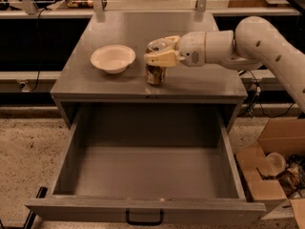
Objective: Pick orange can from top drawer and place on counter
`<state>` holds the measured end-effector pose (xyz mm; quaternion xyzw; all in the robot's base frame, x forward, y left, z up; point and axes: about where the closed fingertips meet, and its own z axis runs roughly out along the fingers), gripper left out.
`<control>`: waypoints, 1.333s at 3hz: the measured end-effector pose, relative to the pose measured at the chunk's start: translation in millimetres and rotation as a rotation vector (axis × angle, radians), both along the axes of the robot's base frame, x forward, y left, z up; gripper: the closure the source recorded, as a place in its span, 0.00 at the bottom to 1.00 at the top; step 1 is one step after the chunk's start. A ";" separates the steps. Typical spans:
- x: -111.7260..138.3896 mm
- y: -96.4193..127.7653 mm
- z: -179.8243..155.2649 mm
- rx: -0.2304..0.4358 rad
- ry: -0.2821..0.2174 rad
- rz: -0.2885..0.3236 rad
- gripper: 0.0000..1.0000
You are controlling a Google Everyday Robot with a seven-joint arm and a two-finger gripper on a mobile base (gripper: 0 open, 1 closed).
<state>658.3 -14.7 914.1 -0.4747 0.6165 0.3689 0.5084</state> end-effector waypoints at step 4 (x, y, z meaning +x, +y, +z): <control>-10.2 -15.5 13.1 -0.034 -0.039 -0.050 0.00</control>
Offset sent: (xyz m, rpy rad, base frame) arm 0.0010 0.0030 -0.0004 0.0003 -0.0038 -0.0002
